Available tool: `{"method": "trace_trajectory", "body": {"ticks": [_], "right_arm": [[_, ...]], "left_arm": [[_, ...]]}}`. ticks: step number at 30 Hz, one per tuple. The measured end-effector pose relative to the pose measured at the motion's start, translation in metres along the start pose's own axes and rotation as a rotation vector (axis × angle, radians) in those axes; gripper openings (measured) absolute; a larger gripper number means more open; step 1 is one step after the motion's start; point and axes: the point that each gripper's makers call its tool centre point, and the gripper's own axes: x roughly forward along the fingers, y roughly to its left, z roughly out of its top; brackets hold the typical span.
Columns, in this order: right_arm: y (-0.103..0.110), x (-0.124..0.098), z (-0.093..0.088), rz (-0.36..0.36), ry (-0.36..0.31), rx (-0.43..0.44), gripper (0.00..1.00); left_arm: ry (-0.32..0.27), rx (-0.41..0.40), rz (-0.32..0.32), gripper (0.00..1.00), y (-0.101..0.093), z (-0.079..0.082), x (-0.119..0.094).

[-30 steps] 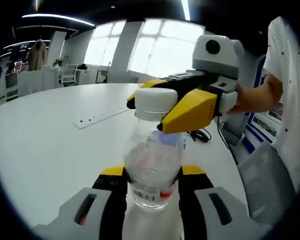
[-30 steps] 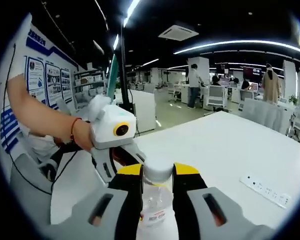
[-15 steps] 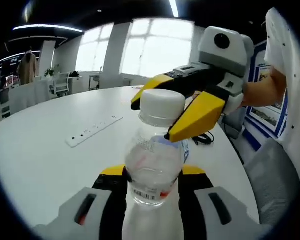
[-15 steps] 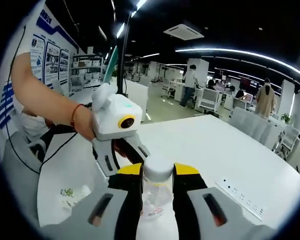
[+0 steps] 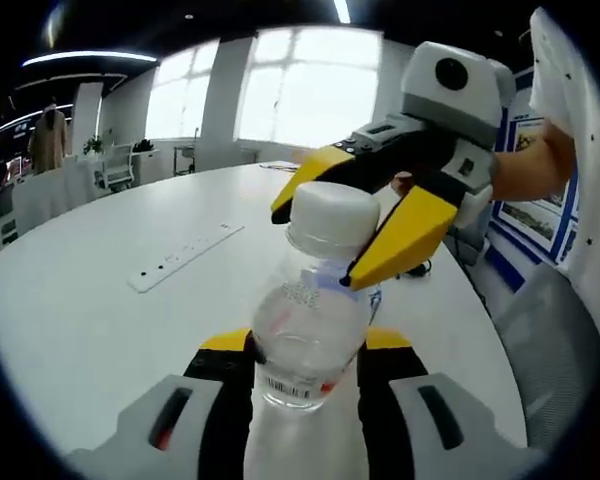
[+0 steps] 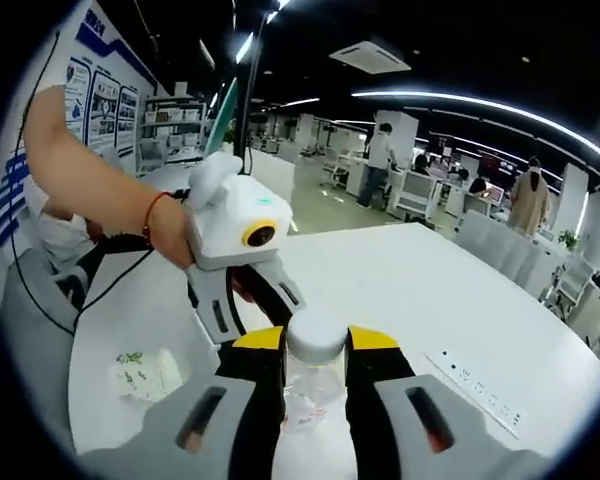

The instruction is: Arrange the tabletop items into an orderly group along one side of the table until the central work area is clear of visible clutter.

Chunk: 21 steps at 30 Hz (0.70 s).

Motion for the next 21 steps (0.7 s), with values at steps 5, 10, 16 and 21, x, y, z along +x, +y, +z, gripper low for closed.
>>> {"method": "trace_trajectory", "body": {"ticks": [5,10,16,21], "right_arm": [[0.001,0.001,-0.005,0.005,0.016,-0.002,0.2],[0.004,0.002,-0.008,0.01,0.035,-0.018,0.2],[0.003,0.002,-0.009,0.005,0.042,-0.01,0.2],[-0.001,0.002,-0.011,-0.001,0.056,0.02,0.21]], "left_arm": [[0.009,-0.005,0.002,0.4,0.001,-0.005,0.001],[0.014,-0.008,-0.001,0.4,0.0,-0.008,0.003],[0.007,-0.017,-0.006,0.4,0.0,-0.008,0.003],[-0.003,-0.044,-0.01,0.41,0.001,-0.007,0.003]]}}
